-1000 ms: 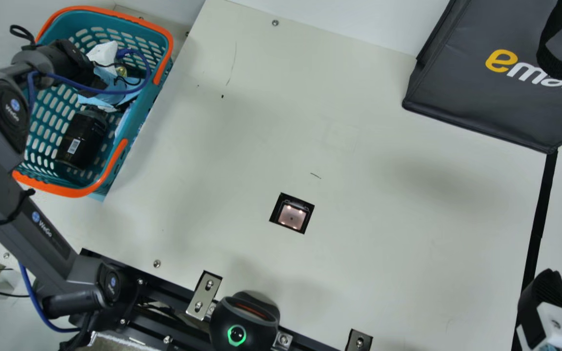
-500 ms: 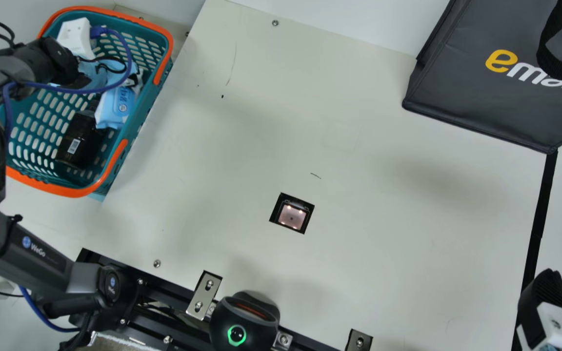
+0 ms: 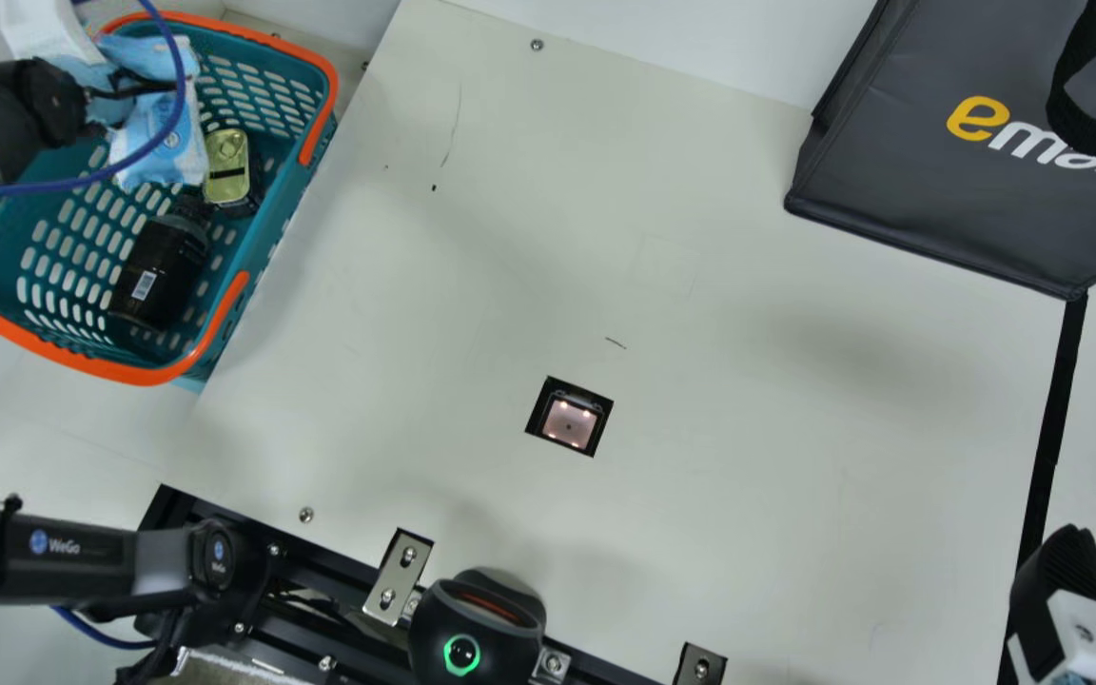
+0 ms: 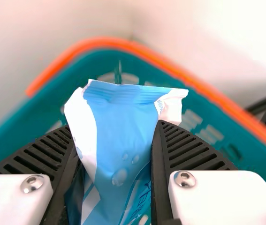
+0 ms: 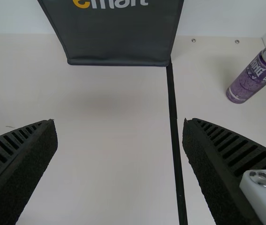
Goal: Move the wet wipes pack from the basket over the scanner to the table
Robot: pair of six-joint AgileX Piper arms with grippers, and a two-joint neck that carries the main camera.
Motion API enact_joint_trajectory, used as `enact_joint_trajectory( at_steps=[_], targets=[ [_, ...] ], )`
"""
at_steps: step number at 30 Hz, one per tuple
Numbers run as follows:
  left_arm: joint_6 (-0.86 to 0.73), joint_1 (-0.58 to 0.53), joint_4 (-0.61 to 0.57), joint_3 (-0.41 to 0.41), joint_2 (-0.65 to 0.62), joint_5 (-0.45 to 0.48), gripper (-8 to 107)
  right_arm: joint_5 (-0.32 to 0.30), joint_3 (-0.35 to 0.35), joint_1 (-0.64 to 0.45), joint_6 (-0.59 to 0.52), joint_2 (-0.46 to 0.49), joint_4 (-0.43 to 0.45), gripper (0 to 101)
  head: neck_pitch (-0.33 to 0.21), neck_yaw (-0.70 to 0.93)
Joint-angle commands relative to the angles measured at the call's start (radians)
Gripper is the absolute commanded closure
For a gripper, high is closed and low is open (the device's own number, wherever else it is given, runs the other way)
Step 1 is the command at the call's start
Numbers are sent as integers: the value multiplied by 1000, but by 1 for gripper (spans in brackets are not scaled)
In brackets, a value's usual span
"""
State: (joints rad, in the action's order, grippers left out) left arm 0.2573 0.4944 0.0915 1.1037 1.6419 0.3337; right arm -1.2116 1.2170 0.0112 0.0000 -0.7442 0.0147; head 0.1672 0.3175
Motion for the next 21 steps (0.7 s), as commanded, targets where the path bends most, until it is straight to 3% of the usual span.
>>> enact_joint_trajectory(
  at_steps=[1, 7, 21],
  targets=[
    [73, -12, 24, 15, -42, 12, 107, 0, 0, 0, 0, 0, 0, 6, -29, 4],
    [84, -70, -21, 65, -115, 70, 107, 0, 0, 0, 0, 0, 0, 6, -29, 4],
    [-101, -250, -295, 166, -222, 284, 107, 0, 0, 0, 0, 0, 0, 6, -29, 4]
  ],
)
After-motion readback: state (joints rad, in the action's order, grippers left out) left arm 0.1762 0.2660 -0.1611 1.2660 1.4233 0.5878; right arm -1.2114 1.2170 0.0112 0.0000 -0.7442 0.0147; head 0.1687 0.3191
